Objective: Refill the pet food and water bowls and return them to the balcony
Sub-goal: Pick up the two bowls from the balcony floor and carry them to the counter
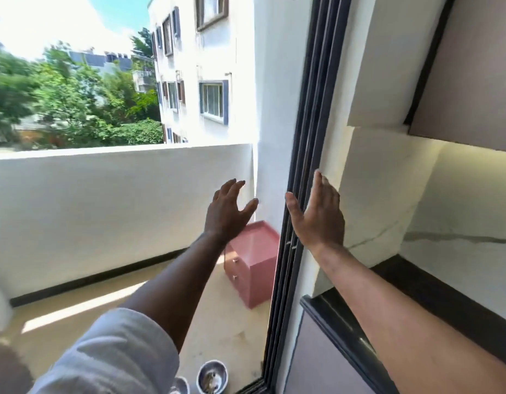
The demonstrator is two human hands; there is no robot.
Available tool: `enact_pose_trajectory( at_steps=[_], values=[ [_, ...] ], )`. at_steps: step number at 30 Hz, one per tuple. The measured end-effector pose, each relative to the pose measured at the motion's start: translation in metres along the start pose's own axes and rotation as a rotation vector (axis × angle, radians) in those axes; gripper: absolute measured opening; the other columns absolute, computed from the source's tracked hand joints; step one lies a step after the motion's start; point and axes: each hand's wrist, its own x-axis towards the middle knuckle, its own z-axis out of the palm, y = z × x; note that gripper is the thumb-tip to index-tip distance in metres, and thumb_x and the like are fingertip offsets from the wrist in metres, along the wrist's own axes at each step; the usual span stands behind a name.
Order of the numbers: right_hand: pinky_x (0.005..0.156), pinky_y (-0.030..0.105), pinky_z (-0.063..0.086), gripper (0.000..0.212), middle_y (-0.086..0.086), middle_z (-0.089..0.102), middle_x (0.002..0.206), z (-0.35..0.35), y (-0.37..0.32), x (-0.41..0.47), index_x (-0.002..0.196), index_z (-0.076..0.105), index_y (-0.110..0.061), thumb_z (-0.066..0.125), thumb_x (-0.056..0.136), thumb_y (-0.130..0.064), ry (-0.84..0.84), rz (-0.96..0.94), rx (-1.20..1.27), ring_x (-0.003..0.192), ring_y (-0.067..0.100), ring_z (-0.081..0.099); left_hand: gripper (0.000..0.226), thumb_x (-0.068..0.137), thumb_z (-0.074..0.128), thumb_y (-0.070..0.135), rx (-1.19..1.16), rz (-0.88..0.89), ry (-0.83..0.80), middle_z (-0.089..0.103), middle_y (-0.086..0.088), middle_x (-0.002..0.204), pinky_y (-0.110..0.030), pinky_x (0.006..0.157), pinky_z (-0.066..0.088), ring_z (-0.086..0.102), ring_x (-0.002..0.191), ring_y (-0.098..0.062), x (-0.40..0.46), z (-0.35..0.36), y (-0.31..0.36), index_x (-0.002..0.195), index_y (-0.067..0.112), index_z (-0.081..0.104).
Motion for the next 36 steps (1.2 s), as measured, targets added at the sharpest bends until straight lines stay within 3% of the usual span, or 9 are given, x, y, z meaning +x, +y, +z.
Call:
enact_pose_trajectory(
  at_steps=[5,11,14,18,28,36],
  values=[
    [0.112,0.059,0.044,0.099,0.013,0.029,0.168,0.084,-0.02,-0.028,0.164,0.015,-0.019,0.022,0.089,-0.083,-0.135,-0.013,0.037,0.152,0.033,0.031,0.069,0.095,0.056,0.055,0.08,-0.184,-0.108,0.036,-0.002,0.163,-0.047,0.113,0.04,0.038,0.146,-0.028,-0.033,0.023,-0.099,0.154,0.023,0.041],
    [0.104,0.056,0.05,0.118,0.014,0.029,0.167,0.181,-0.017,-0.058,0.165,0.012,-0.019,-0.001,0.076,-0.096,-0.314,-0.002,0.039,0.15,0.034,0.033,0.075,0.094,0.058,0.058,0.136,-0.398,-0.186,0.036,-0.005,0.163,-0.046,0.115,0.04,0.036,0.148,-0.027,-0.07,0.051,-0.203,0.155,0.02,0.039],
    [0.1,0.057,0.054,0.11,0.014,0.03,0.166,0.233,-0.013,-0.081,0.164,0.01,-0.021,0.008,0.081,-0.094,-0.434,0.009,0.037,0.147,0.037,0.038,0.075,0.094,0.058,0.056,0.167,-0.484,-0.201,0.037,-0.007,0.163,-0.046,0.117,0.038,0.034,0.149,-0.027,-0.088,0.061,-0.247,0.156,0.018,0.038],
    [0.108,0.058,0.047,0.096,0.011,0.025,0.169,0.302,-0.006,-0.119,0.164,0.009,-0.019,0.028,0.095,-0.082,-0.582,0.024,0.018,0.151,0.035,0.031,0.076,0.092,0.061,0.055,0.17,-0.643,-0.199,0.039,-0.006,0.159,-0.047,0.113,0.04,0.04,0.145,-0.028,-0.117,0.076,-0.305,0.154,0.018,0.038],
    [0.11,0.052,0.04,0.097,0.011,0.023,0.17,0.471,0.02,-0.207,0.165,0.007,-0.015,0.027,0.094,-0.079,-0.929,0.033,-0.038,0.152,0.031,0.028,0.079,0.092,0.06,0.055,0.245,-0.951,-0.265,0.036,-0.009,0.162,-0.047,0.117,0.037,0.035,0.148,-0.028,-0.203,0.144,-0.454,0.156,0.015,0.036],
    [0.107,0.051,0.043,0.094,0.015,0.027,0.167,0.596,0.073,-0.282,0.164,0.011,-0.013,0.031,0.096,-0.076,-1.076,0.141,-0.092,0.149,0.035,0.032,0.078,0.093,0.062,0.052,0.257,-1.052,-0.285,0.038,-0.007,0.16,-0.047,0.116,0.038,0.036,0.146,-0.029,-0.261,0.231,-0.553,0.155,0.014,0.035]
  ],
)
